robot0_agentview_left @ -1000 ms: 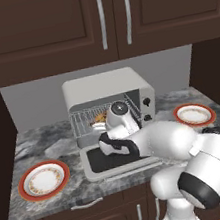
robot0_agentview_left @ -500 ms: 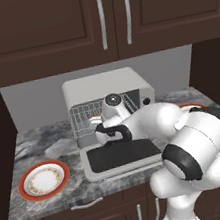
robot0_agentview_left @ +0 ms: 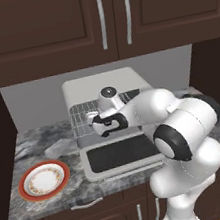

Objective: Open the toaster oven door. Place the bread on the top rack in the toaster oven and place the chicken drumstick on the bottom rack.

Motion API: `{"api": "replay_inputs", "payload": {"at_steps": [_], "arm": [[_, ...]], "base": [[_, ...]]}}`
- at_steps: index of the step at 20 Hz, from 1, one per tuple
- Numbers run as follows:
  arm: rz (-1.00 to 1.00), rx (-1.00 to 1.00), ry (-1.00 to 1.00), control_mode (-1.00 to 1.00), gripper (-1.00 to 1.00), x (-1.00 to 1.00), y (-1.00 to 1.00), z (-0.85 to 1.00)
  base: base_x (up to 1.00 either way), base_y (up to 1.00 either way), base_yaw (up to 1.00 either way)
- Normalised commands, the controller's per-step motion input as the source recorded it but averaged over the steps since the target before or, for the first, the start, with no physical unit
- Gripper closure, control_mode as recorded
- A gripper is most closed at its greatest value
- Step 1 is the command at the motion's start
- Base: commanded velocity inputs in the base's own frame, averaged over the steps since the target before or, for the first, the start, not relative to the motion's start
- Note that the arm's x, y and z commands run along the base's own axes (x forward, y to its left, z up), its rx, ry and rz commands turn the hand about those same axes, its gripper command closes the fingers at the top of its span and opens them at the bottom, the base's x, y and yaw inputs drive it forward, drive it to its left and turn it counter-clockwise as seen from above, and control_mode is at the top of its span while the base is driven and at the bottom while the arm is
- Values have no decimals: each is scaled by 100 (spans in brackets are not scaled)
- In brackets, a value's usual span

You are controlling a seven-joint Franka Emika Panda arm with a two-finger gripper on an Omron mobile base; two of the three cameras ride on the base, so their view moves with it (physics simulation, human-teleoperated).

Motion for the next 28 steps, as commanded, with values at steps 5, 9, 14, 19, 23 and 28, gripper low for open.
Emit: {"api": "replay_inputs", "payload": {"at_steps": [5,9,14,19,23,28], "arm": [[0,0,5,-100,-100,21,2,0],[0,0,1,-100,-100,-4,1,0],[4,0,0,-100,-100,-52,0,3],[0,-3,0,-100,-100,-65,-2,20],[0,-6,0,-100,-100,-73,-12,25],[0,-6,0,-100,-100,-77,-17,17]], "base": [[0,0,0],[0,0,0],[0,0,0],[0,0,0],[0,0,0],[0,0,0]]}}
